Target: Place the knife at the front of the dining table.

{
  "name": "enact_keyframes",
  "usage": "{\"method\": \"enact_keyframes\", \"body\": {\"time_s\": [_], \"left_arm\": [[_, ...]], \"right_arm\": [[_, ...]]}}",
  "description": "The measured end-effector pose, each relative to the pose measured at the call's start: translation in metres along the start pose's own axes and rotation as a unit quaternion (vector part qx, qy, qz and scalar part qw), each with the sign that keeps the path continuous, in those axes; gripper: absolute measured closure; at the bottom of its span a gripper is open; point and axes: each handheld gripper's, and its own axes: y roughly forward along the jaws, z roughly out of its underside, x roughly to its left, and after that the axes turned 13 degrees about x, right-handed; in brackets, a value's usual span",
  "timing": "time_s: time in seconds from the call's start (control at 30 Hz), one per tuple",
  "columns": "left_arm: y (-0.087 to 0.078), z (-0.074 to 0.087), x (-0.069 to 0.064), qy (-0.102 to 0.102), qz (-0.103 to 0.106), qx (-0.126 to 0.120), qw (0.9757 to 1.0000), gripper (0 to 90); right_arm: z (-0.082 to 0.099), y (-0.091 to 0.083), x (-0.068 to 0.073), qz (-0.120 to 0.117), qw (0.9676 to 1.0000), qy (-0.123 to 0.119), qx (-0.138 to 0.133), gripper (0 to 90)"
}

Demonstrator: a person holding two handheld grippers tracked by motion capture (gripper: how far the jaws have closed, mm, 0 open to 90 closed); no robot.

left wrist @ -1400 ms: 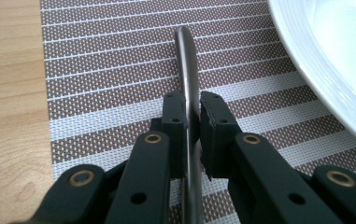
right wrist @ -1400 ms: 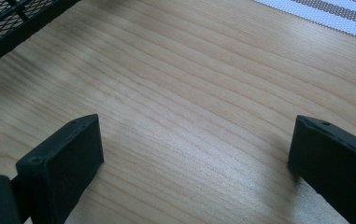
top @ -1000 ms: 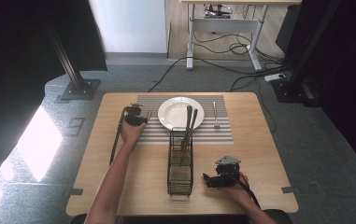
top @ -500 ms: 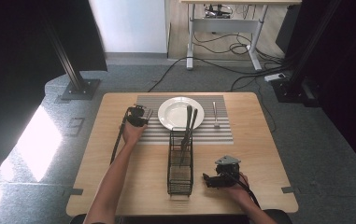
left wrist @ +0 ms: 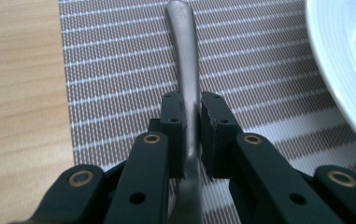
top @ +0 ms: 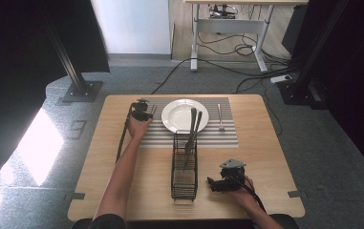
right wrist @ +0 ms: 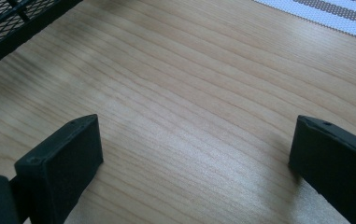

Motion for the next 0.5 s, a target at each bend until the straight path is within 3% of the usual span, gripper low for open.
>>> {"method": "enact_keyframes", "body": {"time_s": [0.23,0.33,0.4,0.5], "left_arm": [[0.004,-0.005,0.002,-0.008,-0.005,-0.009,0.9999,79.5],[-0.001,0.000,0.002,-0.004,0.000,-0.019,0.9998,67.9],[-0.006,0.006,0.004,0.003,0.005,-0.013,0.9999,62.1],[-0.014,0.019,0.009,0.004,0.011,-0.011,0.9999,59.3]], "right_arm": [[0.000,0.000,0.000,-0.001,1.0000,-0.002,0.000,2.5],[0.000,0.000,0.000,-0.001,1.0000,-0.002,0.000,2.6],[0.000,0.000,0.000,0.000,1.0000,-0.002,0.000,2.7],[0.000,0.000,0.000,0.000,1.0000,-0.002,0.000,2.7]]}}
